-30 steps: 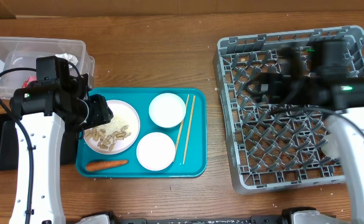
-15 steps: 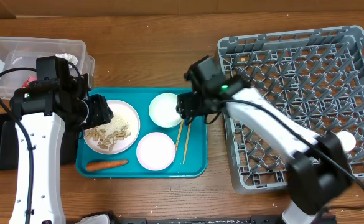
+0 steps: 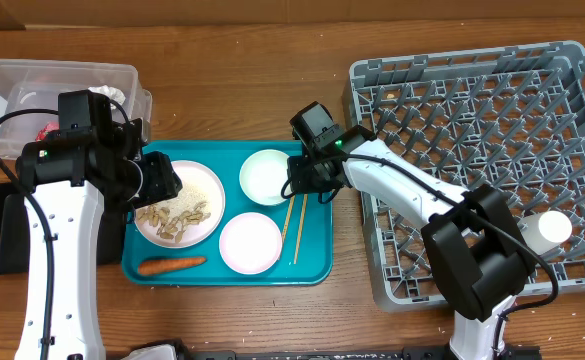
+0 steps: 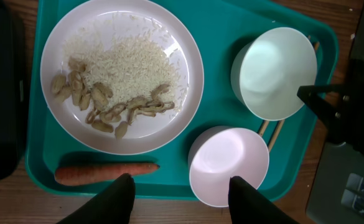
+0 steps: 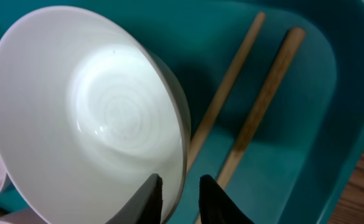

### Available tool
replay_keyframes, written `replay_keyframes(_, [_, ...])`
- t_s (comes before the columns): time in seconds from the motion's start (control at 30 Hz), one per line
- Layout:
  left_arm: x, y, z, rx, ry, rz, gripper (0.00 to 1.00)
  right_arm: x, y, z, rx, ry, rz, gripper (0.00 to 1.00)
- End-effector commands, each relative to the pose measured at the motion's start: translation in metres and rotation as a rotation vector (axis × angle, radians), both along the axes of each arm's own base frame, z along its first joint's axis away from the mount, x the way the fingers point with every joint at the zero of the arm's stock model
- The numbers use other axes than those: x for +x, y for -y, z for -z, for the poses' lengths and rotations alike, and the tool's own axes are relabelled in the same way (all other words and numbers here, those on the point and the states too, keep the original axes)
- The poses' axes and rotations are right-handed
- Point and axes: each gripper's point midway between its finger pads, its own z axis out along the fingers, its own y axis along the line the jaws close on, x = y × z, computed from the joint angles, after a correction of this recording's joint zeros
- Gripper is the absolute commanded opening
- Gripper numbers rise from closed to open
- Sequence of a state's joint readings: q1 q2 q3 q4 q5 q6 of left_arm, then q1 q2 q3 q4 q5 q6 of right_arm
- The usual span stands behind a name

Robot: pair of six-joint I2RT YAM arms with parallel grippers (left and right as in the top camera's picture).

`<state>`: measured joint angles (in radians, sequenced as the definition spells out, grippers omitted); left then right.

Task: Sort waste into correct bins and load items into the dishwasher
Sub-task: 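Grasp the white bowl rim and lift it toward the rack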

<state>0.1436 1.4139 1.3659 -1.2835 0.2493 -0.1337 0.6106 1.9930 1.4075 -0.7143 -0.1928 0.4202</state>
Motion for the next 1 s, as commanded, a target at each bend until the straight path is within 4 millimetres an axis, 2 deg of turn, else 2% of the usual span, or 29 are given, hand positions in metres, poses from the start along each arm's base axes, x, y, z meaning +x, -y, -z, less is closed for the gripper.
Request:
replay_keyframes(0.0, [0.000,0.001,0.002,0.008,-0.005,0.020,0.51,0.005,-0.005,0.002,0.000,0.014,0.000,0.16])
replay_keyframes(0.13, [0.000,0.001,0.002,0.008,-0.005,0.020,0.51,0.010,-0.007,-0.001,0.015,0.034,0.004,0.04])
replay_keyframes(0.3, [0.000,0.001,0.002,0.008,-0.005,0.020,0.51,0.024,-0.004,-0.015,0.030,0.065,0.021,0.04])
replay_keyframes(0.4, [0.000,0.001,0.002,0.009,-0.005,0.020,0.51,0.041,0.007,-0.039,0.009,0.123,0.059,0.04])
replay_keyframes(0.47, [0.000,0.001,0.002,0.010,-0.005,0.020,0.51,0.054,0.022,-0.064,-0.019,0.179,0.099,0.04])
replay_keyframes(0.53, [0.000,0.001,0.002,0.008,-0.005,0.020,0.51,0.067,0.039,-0.096,-0.049,0.258,0.121,0.04])
replay_keyframes(0.6, [0.000,0.001,0.002,0.009,-0.004,0.020,0.51,0.076,0.058,-0.128,-0.091,0.343,0.130,0.04])
replay_keyframes(0.67, [0.000,0.001,0.003,0.011,-0.004,0.019,0.51,0.085,0.095,-0.166,-0.206,0.457,0.181,0.04])
replay_keyframes(0.77, [0.000,0.000,0.003,0.018,-0.007,0.018,0.51,0.091,0.151,-0.204,-0.378,0.579,0.322,0.04])
replay_keyframes(0.9, [0.000,0.000,0.003,0.018,-0.006,0.018,0.51,0.092,0.221,-0.243,-0.624,0.693,0.458,0.04])
replay_keyframes(0.97, [0.000,0.000,0.003,0.018,-0.006,0.018,0.51,0.090,0.254,-0.254,-0.749,0.712,0.523,0.04])
